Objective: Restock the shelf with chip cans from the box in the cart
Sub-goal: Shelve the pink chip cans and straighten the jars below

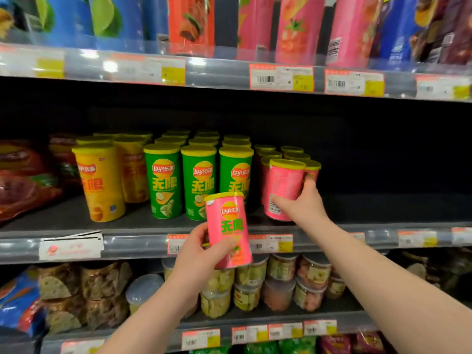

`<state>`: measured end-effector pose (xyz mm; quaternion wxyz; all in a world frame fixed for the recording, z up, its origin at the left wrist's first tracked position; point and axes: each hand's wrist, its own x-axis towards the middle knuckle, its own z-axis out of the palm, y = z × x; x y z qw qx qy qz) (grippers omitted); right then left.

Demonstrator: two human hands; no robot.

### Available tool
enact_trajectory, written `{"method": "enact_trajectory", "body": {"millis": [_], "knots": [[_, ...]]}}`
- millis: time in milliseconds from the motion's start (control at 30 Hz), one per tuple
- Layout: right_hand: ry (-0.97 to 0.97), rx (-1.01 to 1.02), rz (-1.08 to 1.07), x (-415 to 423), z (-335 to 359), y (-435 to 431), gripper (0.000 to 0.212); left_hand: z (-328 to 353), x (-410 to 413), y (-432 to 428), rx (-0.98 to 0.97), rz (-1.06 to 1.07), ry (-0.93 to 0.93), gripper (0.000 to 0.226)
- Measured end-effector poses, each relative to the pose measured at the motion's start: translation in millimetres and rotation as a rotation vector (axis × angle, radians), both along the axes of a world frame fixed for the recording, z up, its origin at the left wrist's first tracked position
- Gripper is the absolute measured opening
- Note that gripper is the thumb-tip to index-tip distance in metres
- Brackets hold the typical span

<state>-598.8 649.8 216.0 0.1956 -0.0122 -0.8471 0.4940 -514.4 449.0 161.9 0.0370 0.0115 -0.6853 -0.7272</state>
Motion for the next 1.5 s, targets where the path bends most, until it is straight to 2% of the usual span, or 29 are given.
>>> {"method": "enact_trajectory", "body": {"millis": [67,200,267,367,433,567,667,833,933,1067,1200,1333,1400,1500], "knots": [[-0.001,0.038,-0.022,-9.2,-4.9,-5.8,0.078,0.1,-6.2,-4.2,0.014,-0.013,0.011,0.043],[-0.029,0.12,-0.072,-15.5,-16.2,-13.0,0.09,0.7,-15.3,-8.5,0.038,-0.056,0.016,0.062],[-0.06,0.124,-0.068,-16.9,-17.9,-13.7,0.1,0.2,-17.9,-8.9,0.05,-0.065,0.016,0.062],[-0.104,0.046,0.015,-20.3,-18.8,-8.3,0.087,-2.3,-19.8,-8.4,0.054,-0.075,0.014,0.059],[-0.118,0.068,0.039,-20.8,-20.0,-2.7,0.082,-4.2,-20.3,-7.1,0.055,-0.078,0.006,0.056],[-0.104,0.136,0.018,-21.4,-20.8,5.8,0.103,-4.3,-20.4,-1.4,0.062,-0.075,0.007,0.057],[-0.156,0.123,0.154,-21.4,-21.9,13.3,0.095,-1.4,-19.1,3.8,0.084,-0.064,0.009,0.055],[-0.133,0.126,0.179,-23.3,-20.3,23.9,0.096,2.5,-15.6,18.0,0.098,-0.045,0.011,0.057],[-0.152,0.136,0.258,-25.1,-18.0,28.0,0.085,5.0,-14.9,25.6,0.093,-0.017,0.017,0.055],[-0.114,0.153,0.279,-29.6,-20.0,31.2,0.078,4.1,-15.1,36.6,0.088,0.031,0.02,0.041],[-0.083,0.175,0.287,-33.1,-23.7,32.8,0.077,3.7,-13.9,50.3,0.101,0.042,0.026,0.036],[-0.062,0.155,0.285,-29.6,-23.3,41.2,0.085,5.9,-14.4,65.4,0.098,0.029,0.051,0.05],[-0.031,0.103,0.278,-23.6,-18.1,48.7,0.071,7.8,-15.3,74.7,0.08,0.027,0.054,0.054],[0.008,-0.037,0.381,-10.3,-5.8,60.1,0.027,10.7,-17.3,91.2,0.076,-0.001,0.08,0.056]]}}
